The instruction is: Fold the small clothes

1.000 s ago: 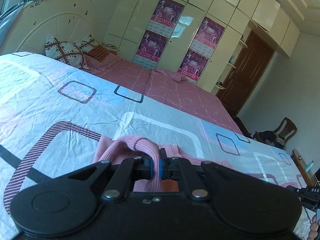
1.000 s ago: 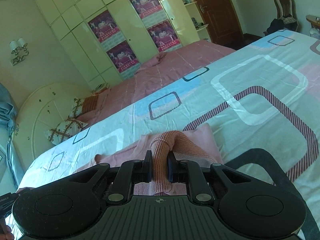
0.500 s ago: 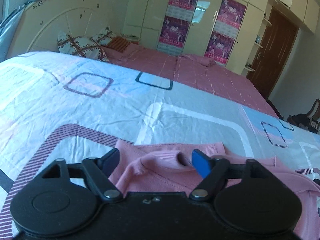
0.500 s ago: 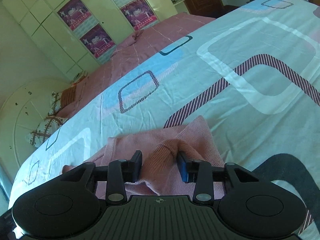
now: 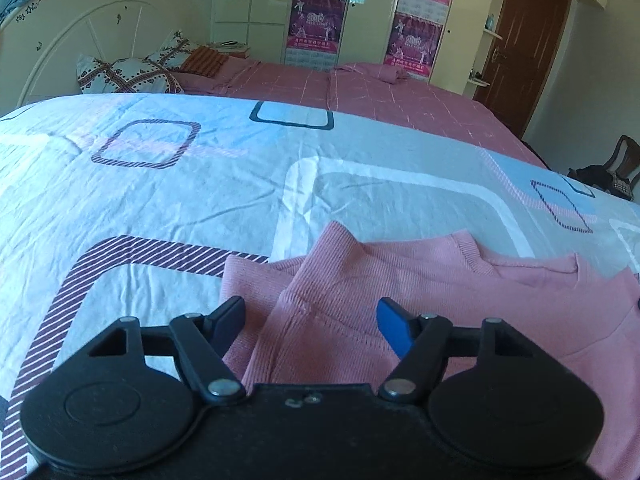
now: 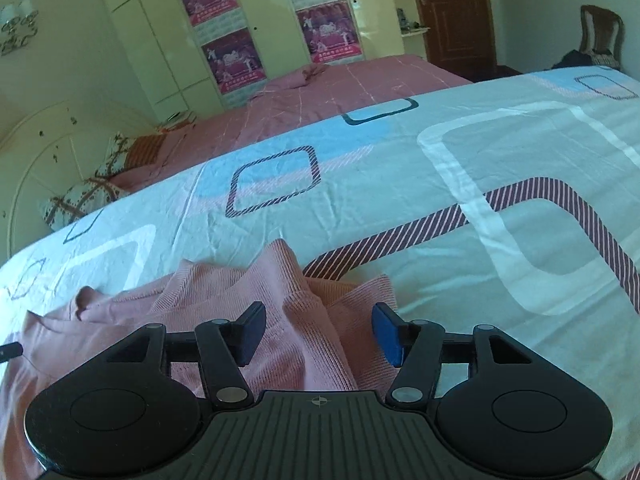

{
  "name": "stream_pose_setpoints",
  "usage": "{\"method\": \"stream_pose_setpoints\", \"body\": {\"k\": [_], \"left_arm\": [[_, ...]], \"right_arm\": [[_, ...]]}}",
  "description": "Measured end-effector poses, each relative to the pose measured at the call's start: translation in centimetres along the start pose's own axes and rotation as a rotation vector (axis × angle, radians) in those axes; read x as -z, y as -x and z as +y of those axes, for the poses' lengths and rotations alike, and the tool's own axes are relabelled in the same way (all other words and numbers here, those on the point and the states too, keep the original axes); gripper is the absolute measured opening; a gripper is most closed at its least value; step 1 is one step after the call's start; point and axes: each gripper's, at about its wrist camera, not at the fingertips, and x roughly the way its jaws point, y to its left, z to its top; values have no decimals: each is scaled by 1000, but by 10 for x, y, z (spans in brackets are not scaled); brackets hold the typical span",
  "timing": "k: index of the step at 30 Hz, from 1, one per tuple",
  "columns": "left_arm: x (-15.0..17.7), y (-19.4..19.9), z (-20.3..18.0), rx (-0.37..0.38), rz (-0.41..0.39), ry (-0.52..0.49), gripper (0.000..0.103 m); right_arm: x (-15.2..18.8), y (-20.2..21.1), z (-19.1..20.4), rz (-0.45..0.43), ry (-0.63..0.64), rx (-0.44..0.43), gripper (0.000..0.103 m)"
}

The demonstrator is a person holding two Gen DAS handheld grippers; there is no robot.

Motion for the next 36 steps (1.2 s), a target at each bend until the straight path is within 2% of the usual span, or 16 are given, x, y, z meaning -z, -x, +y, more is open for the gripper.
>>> {"method": "stream_pose_setpoints", "body": {"k": [2, 4, 6, 7, 8, 10, 12, 13, 17, 20, 22, 25, 27, 28, 34, 36], "left_arm": [[-1, -5, 0, 12, 2, -8, 60], [-1, -7, 0, 32, 10, -13, 42], [0, -4, -3, 28, -7, -26, 23], [2, -2, -4, 20, -16, -32, 18], [3, 1, -6, 18, -27, -32, 15], [6, 11, -8, 16, -66, -24, 13], [11, 24, -9, 3, -131, -19, 12], [13, 29, -8, -10, -163, -9, 6], [14, 23, -11, -61, -185, 4, 6], [17, 10, -17, -109, -173, 12, 6], [18, 4, -13, -127, -156, 34, 6], [18, 5, -10, -134, -154, 31, 7], [18, 7, -11, -136, -138, 17, 15], [19, 11, -12, -126, -139, 7, 21], [38, 46, -10, -117, -138, -41, 47], [48, 57, -7, -120, -130, -48, 50]], "right_arm": [[-1, -8, 2, 5, 29, -2, 58], [-2, -15, 4, 13, 60, -9, 57], [-1, -19, 8, 29, 94, -21, 31], [0, -23, 9, 45, 104, -33, 26], [1, -25, 10, 48, 113, -32, 25], [2, -24, 13, 37, 140, -31, 10], [2, -19, 14, 15, 134, -47, 9], [1, -11, 13, -10, 120, -65, 9], [-7, -2, 3, -87, 58, -26, 9], [0, -17, 12, -75, 83, 25, 9], [7, -32, 10, -20, 67, 52, 9], [3, -19, 3, -25, 17, -18, 16], [3, -4, 0, -15, 16, -39, 41], [6, 4, -3, -20, 16, -40, 46], [40, 42, -15, 26, 37, -34, 48], [52, 49, -14, 41, 57, -27, 47]]}}
